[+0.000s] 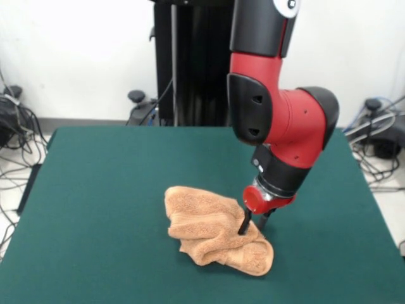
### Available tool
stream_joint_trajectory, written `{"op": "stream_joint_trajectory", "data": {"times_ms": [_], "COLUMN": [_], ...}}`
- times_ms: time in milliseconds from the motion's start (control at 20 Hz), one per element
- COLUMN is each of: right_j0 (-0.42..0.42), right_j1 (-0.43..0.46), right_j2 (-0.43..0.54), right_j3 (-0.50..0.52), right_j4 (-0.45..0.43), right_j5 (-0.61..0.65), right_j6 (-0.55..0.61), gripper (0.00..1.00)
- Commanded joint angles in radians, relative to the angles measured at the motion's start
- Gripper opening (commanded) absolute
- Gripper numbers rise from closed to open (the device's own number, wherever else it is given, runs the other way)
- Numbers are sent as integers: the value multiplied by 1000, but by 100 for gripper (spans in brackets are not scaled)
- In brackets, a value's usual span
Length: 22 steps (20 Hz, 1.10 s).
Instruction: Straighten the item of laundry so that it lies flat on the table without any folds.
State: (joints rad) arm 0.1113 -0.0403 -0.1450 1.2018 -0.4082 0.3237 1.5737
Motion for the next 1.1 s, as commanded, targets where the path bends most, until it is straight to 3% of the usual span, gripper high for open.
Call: {"op": "stream_joint_trajectory", "data": {"times_ms": [50,300,550,1100], "right_j0": [-20,-15,-29,-44], "right_j1": [25,10,-63,-81], "right_j2": [8,-9,0,2], "right_j3": [-15,-4,47,78], "right_j4": [24,19,13,-5], "right_j5": [0,14,51,33], "right_j6": [163,163,123,115], "gripper": [100,100,100,100]}}
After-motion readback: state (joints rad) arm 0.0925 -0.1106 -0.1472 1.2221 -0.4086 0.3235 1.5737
